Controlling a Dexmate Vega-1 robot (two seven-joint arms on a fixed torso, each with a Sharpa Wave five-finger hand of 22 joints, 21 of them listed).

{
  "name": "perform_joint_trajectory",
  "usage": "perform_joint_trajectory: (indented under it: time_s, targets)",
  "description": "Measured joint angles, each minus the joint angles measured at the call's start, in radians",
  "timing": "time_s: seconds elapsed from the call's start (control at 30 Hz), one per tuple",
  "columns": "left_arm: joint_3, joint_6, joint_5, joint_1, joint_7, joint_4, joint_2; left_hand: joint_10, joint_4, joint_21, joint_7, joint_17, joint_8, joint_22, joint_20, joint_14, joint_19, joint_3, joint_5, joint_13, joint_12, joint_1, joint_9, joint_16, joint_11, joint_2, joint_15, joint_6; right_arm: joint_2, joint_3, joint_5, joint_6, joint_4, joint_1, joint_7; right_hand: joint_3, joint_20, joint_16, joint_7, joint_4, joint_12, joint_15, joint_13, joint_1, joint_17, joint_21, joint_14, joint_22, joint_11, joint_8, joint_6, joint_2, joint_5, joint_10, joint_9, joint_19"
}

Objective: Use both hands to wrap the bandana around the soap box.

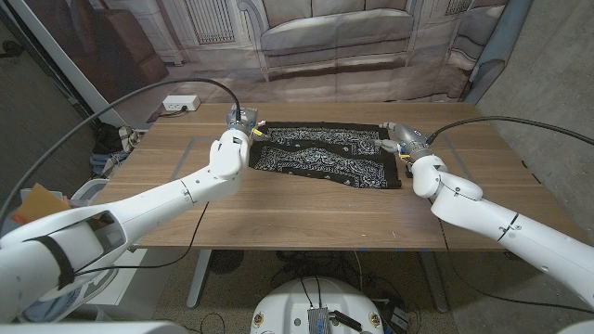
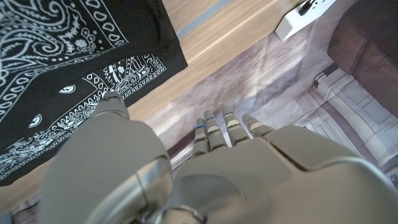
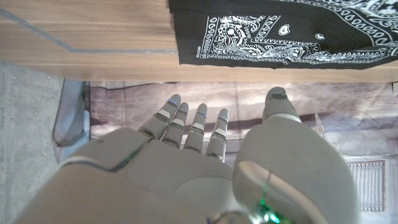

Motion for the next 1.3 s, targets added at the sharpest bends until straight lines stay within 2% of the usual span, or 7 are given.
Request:
perform_joint_trajectory:
  time_s: [0.2, 0.4, 0.67, 0.83, 1.1, 1.2, 1.3]
  targets:
    - [-0.040, -0.006, 0.051, 0.086, 0.066, -0.068, 0.028, -0.001, -0.013, 0.000, -0.033, 0.000, 0.008, -0.005, 0.016, -0.006, -0.001, -0.003, 0.011, 0.000, 0.000, 0.025, 0.000, 0.000, -0.001, -0.013, -0.002, 0.022, 0.001, -0.007, -0.075, 0.002, -0.045, -0.055, -0.084, -0.006, 0.002, 0.000, -0.018, -0.006, 0.000, -0.005, 0.000, 0.003, 0.000, 0.000, -0.006, 0.000, -0.005, 0.006, 0.018, -0.003, 0.008, -0.005, 0.000, -0.002]
    - [-0.075, -0.034, 0.113, 0.178, 0.172, -0.117, 0.047, 0.014, -0.039, 0.000, -0.069, -0.005, 0.022, -0.005, 0.023, -0.006, 0.003, -0.003, 0.021, -0.005, 0.015, 0.068, 0.000, 0.000, -0.018, -0.009, -0.002, 0.052, 0.008, -0.045, -0.175, -0.025, -0.091, -0.100, -0.126, -0.003, 0.003, 0.000, -0.030, -0.014, 0.004, -0.008, 0.000, 0.012, 0.000, 0.000, -0.008, 0.000, -0.015, 0.011, 0.030, -0.012, 0.010, -0.007, 0.000, -0.004]
    - [-0.111, -0.088, 0.159, 0.277, 0.262, -0.140, 0.048, 0.018, -0.065, 0.000, -0.117, -0.005, 0.033, -0.009, 0.034, -0.013, -0.008, -0.001, 0.034, -0.004, 0.015, 0.118, 0.000, 0.000, -0.025, -0.010, -0.002, 0.095, 0.028, -0.110, -0.310, -0.091, -0.128, -0.124, -0.103, 0.003, 0.005, 0.000, -0.055, -0.031, 0.004, -0.007, 0.000, 0.042, -0.005, 0.000, -0.036, -0.005, -0.021, 0.015, 0.055, -0.013, 0.023, -0.029, -0.005, -0.020]
    - [-0.127, -0.118, 0.171, 0.313, 0.284, -0.147, 0.045, 0.014, -0.068, 0.000, -0.144, -0.005, 0.040, -0.009, 0.037, -0.024, -0.019, -0.004, 0.037, -0.004, 0.015, 0.130, 0.000, 0.000, -0.029, -0.010, 0.001, 0.123, 0.043, -0.145, -0.377, -0.131, -0.140, -0.131, -0.059, 0.009, 0.005, 0.000, -0.069, -0.036, 0.004, -0.005, 0.000, 0.062, -0.005, 0.000, -0.051, -0.005, -0.023, 0.015, 0.070, -0.012, 0.032, -0.048, -0.005, -0.028]
    - [-0.158, -0.181, 0.158, 0.362, 0.312, -0.154, 0.031, 0.014, -0.076, 0.000, -0.153, -0.005, 0.051, -0.006, 0.048, -0.024, -0.018, -0.012, 0.041, -0.004, 0.015, 0.147, 0.000, 0.000, -0.028, -0.014, 0.001, 0.164, 0.072, -0.206, -0.475, -0.170, -0.136, -0.133, -0.011, 0.009, 0.004, 0.000, -0.076, -0.036, 0.000, -0.005, 0.000, 0.074, -0.005, 0.000, -0.066, -0.005, -0.019, 0.015, 0.077, -0.016, 0.041, -0.074, -0.005, -0.039]
    - [-0.168, -0.202, 0.139, 0.374, 0.315, -0.156, 0.024, 0.020, -0.076, 0.000, -0.145, -0.005, 0.051, -0.006, 0.050, -0.024, -0.016, -0.012, 0.044, -0.004, 0.015, 0.147, 0.000, 0.000, -0.034, -0.014, 0.001, 0.172, 0.084, -0.224, -0.509, -0.177, -0.125, -0.134, 0.000, 0.009, 0.003, 0.000, -0.076, -0.036, 0.000, -0.004, 0.000, 0.079, -0.004, 0.000, -0.075, -0.005, -0.019, 0.015, 0.077, -0.021, 0.041, -0.084, -0.005, -0.039]
    - [-0.178, -0.217, 0.117, 0.383, 0.312, -0.162, 0.018, 0.020, -0.076, 0.000, -0.116, -0.005, 0.048, -0.006, 0.055, -0.024, -0.018, -0.012, 0.045, -0.004, 0.015, 0.150, 0.000, 0.000, -0.034, -0.010, 0.001, 0.167, 0.094, -0.238, -0.541, -0.183, -0.115, -0.134, 0.015, 0.003, 0.007, 0.000, -0.072, -0.042, 0.000, 0.000, 0.000, 0.079, -0.004, 0.000, -0.082, -0.005, -0.009, 0.015, 0.072, -0.021, 0.041, -0.095, -0.005, -0.043]
